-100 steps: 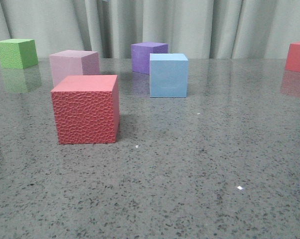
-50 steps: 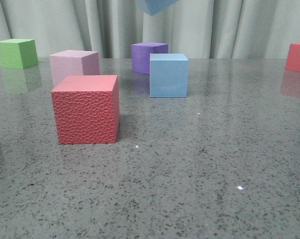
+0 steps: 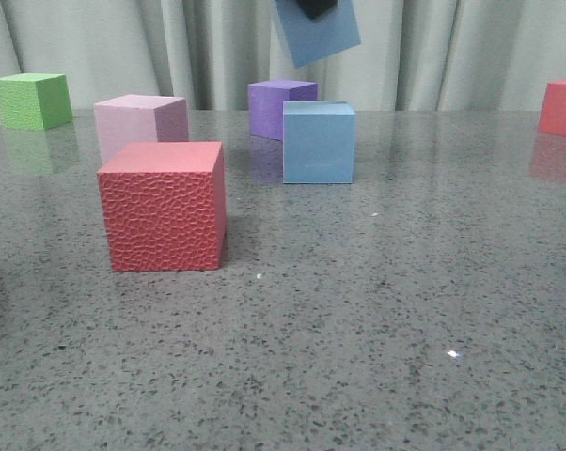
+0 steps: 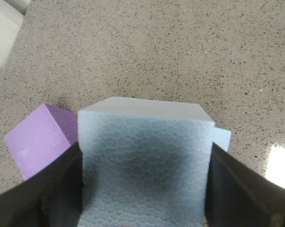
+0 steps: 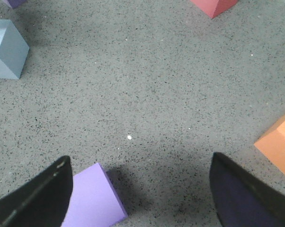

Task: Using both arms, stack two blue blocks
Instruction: 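Lift the light-blue cube and carry it over the placed blue cube, then lower the held cube onto the top of the placed blue cube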

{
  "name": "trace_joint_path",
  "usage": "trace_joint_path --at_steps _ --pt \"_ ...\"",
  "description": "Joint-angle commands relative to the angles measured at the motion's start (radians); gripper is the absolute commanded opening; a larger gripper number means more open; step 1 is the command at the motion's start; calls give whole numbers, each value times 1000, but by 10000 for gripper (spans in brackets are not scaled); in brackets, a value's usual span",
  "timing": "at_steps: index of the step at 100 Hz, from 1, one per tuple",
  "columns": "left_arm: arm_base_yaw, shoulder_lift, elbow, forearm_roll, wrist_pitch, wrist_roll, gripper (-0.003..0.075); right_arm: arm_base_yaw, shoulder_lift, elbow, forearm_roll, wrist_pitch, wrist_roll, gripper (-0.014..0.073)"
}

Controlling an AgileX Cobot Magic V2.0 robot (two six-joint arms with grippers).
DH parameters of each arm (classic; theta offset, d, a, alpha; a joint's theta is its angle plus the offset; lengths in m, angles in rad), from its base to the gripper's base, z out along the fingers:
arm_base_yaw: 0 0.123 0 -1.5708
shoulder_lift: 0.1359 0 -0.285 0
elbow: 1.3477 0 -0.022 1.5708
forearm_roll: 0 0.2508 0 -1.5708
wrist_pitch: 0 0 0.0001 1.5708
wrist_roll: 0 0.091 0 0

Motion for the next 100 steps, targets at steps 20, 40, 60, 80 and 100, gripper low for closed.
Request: trace_joint_path --at_steps 20,40,60,80,100 --pt "-7 -59 -37 -20 -23 0 337 0 -5 -23 0 -68 -9 592" --pt "-7 -59 -37 -20 27 12 337 0 -5 -23 0 -69 -9 592" --pt "-7 -59 -37 -20 30 70 337 0 -5 -23 0 -68 -9 592" --pt "-7 -59 -37 -20 30 108 337 0 -5 -23 0 -65 -9 592" --pt "-7 -57 -15 -20 30 124 337 0 -5 -23 0 -65 -9 592"
